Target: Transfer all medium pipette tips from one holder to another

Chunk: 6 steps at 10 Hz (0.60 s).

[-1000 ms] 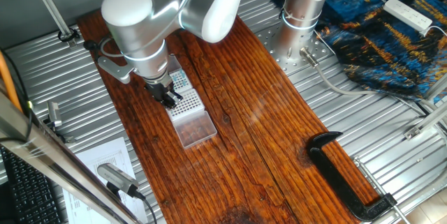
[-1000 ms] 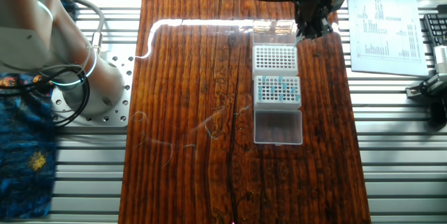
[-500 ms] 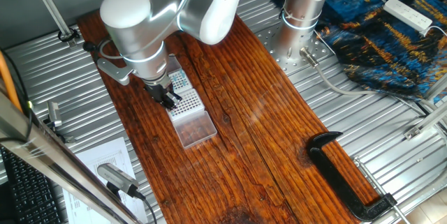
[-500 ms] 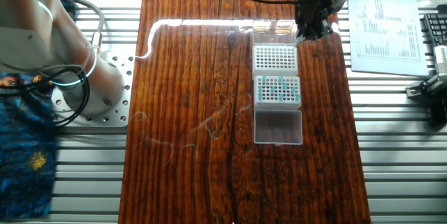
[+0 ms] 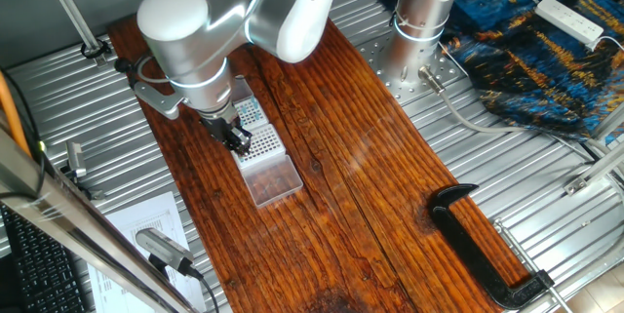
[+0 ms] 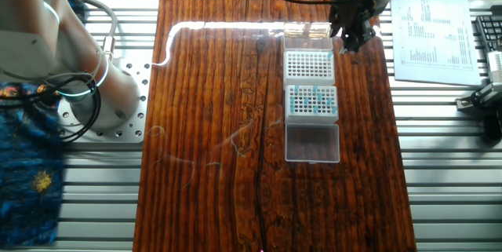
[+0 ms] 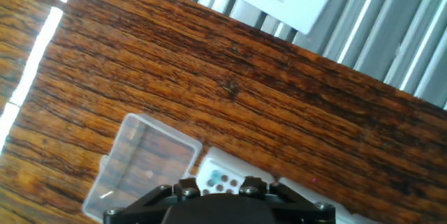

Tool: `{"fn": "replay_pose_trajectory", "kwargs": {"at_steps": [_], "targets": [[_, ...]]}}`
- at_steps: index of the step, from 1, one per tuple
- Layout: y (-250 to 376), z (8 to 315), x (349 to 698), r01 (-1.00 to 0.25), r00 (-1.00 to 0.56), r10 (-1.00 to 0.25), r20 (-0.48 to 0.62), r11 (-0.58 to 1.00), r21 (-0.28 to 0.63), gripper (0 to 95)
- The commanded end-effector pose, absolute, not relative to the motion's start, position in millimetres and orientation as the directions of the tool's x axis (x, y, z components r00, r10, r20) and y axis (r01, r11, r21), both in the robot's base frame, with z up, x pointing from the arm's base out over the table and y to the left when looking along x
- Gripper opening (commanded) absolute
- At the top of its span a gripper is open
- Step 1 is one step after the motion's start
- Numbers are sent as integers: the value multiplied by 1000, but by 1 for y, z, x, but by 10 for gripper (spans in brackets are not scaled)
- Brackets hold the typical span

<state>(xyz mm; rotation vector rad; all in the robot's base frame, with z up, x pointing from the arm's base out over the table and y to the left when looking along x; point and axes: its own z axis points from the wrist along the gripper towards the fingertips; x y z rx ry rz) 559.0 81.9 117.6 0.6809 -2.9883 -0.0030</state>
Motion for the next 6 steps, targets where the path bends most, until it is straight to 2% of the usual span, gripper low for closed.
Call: {"fn": "replay_pose_trajectory", "kwargs": {"at_steps": [1, 3, 6], "targets": [[56, 117, 561, -535, -840, -535, 87, 844, 33, 190], [30, 120, 554, -588, -802, -589, 95, 808, 49, 190], [21, 113, 536, -581, -806, -583, 101, 812, 46, 190]]}}
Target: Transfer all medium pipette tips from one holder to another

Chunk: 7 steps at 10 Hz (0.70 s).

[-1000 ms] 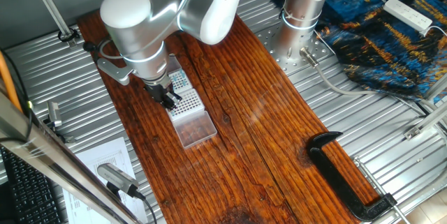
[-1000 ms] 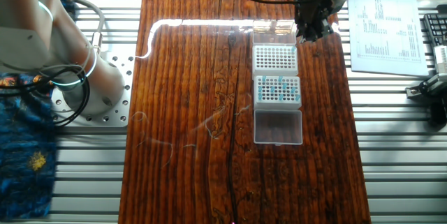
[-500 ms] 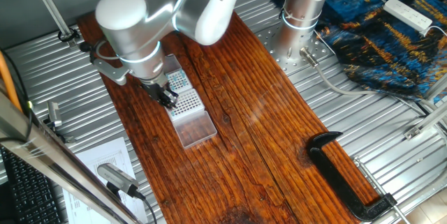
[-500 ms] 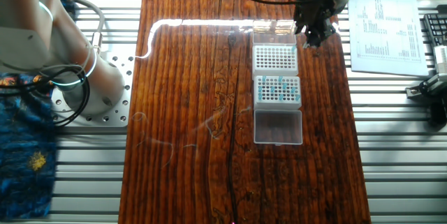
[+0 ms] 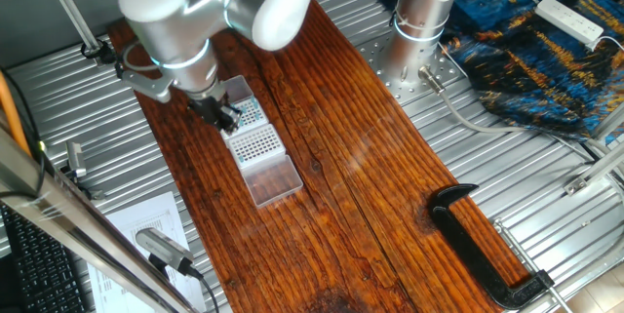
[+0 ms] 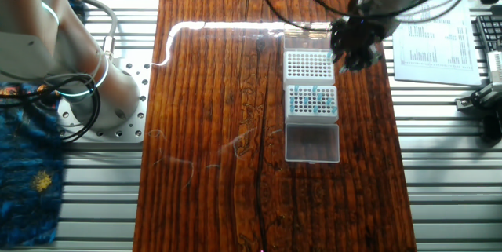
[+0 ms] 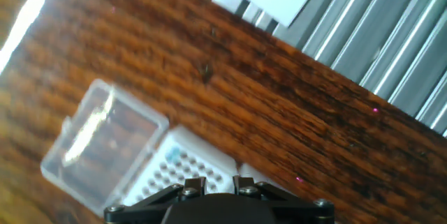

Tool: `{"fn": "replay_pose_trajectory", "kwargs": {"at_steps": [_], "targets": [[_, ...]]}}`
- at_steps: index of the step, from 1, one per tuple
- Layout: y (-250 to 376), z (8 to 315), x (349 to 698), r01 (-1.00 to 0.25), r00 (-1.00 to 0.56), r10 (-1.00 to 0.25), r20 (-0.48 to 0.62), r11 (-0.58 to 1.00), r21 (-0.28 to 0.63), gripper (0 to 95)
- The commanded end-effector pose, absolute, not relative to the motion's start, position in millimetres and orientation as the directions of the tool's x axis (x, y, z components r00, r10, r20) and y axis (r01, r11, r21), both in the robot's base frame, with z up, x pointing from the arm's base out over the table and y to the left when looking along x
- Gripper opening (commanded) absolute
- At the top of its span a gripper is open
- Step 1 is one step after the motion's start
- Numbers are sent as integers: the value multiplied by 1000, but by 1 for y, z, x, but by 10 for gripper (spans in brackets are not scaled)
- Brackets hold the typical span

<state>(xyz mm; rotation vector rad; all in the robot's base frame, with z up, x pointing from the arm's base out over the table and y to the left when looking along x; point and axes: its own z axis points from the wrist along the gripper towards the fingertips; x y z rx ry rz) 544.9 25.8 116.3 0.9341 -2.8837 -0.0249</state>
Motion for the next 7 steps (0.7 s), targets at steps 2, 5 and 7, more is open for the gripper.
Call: {"fn": "replay_pose_trajectory", "kwargs": {"at_steps": [2, 5, 7], "targets": [[18, 107, 521, -590, -800, -592, 99, 806, 47, 190], [16, 101, 514, -591, -800, -592, 98, 805, 44, 190], [15, 95, 515, -586, -804, -587, 91, 809, 40, 190]]}}
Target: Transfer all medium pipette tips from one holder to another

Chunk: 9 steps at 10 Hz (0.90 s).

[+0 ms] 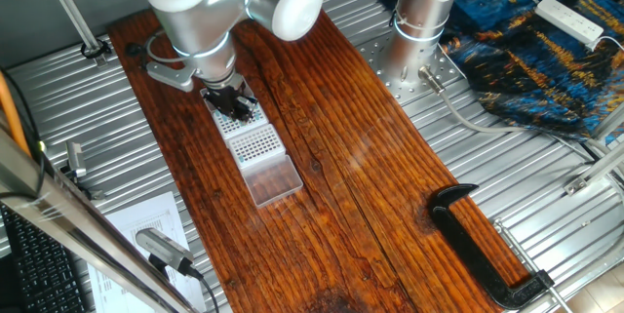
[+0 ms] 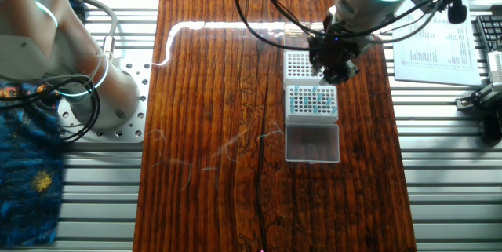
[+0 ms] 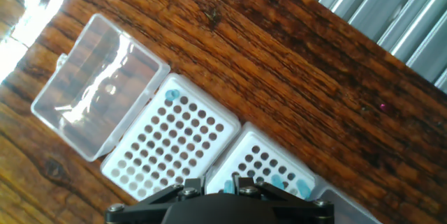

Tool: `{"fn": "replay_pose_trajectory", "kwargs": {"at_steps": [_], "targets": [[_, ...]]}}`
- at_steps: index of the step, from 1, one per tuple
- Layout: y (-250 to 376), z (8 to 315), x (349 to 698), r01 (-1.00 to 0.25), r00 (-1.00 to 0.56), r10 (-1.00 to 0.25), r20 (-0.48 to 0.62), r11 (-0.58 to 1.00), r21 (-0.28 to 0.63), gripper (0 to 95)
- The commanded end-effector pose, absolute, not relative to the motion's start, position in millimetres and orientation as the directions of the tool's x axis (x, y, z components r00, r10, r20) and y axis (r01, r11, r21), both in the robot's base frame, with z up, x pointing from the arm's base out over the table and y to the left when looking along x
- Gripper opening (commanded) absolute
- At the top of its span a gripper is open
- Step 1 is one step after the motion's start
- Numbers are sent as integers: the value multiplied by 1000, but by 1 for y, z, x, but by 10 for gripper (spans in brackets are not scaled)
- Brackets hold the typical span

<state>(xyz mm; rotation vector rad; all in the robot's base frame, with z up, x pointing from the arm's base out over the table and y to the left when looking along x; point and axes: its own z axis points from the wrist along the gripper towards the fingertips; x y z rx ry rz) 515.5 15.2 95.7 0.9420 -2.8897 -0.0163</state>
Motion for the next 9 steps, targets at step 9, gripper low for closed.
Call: {"fn": "replay_pose_trajectory", "kwargs": {"at_steps": [9], "targets": [[5, 86, 512, -595, -798, -596, 87, 803, 35, 190]]}}
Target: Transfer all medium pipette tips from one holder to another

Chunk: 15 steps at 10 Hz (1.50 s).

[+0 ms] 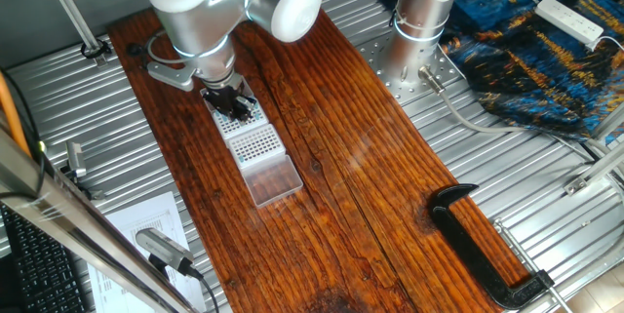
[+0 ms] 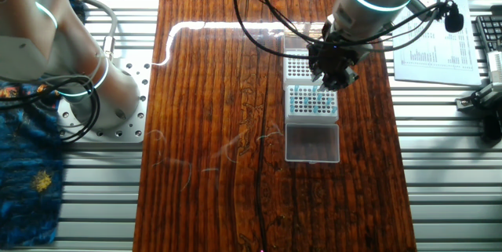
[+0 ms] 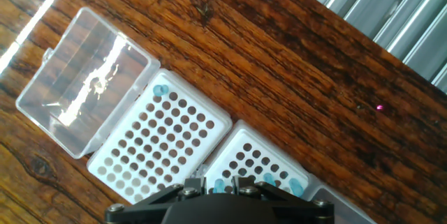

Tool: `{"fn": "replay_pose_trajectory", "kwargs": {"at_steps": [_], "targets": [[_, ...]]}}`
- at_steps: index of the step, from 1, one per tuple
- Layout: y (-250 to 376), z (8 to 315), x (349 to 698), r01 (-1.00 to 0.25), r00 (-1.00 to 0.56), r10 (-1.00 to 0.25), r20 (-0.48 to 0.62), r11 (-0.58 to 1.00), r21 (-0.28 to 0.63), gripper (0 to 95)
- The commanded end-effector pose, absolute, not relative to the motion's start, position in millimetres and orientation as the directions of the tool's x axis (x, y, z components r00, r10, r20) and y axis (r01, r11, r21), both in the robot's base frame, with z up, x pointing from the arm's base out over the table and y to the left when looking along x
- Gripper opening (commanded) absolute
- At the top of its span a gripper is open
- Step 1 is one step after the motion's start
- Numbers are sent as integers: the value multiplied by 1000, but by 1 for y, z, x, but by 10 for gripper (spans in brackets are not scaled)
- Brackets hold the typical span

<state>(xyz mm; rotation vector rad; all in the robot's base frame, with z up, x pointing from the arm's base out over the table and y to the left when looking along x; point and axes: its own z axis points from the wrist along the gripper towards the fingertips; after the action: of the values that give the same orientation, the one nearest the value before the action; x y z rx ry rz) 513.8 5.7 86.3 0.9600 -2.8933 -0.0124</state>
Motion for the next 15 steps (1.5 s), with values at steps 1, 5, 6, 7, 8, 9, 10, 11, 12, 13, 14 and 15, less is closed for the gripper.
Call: {"fn": "replay_pose_trajectory", "kwargs": {"at_steps": [1, 5, 6, 7, 8, 9, 10, 11, 12, 13, 14, 15], "targets": [[5, 84, 511, -595, -799, -596, 85, 803, 34, 190], [4, 80, 504, -592, -802, -592, 81, 806, 31, 190], [3, 78, 503, -593, -801, -594, 79, 804, 30, 0], [2, 76, 502, -594, -801, -594, 76, 804, 29, 0], [2, 76, 502, -593, -802, -593, 74, 805, 26, 0], [2, 76, 502, -592, -803, -592, 66, 805, 20, 0], [2, 76, 502, -591, -804, -591, 64, 806, 20, 0], [2, 77, 502, -592, -804, -592, 64, 806, 19, 0], [2, 77, 502, -592, -804, -592, 60, 806, 19, 0], [2, 78, 502, -592, -804, -592, 60, 806, 19, 0], [2, 79, 502, -593, -803, -593, 61, 805, 19, 0], [2, 80, 502, -593, -803, -593, 61, 805, 20, 0]]}}
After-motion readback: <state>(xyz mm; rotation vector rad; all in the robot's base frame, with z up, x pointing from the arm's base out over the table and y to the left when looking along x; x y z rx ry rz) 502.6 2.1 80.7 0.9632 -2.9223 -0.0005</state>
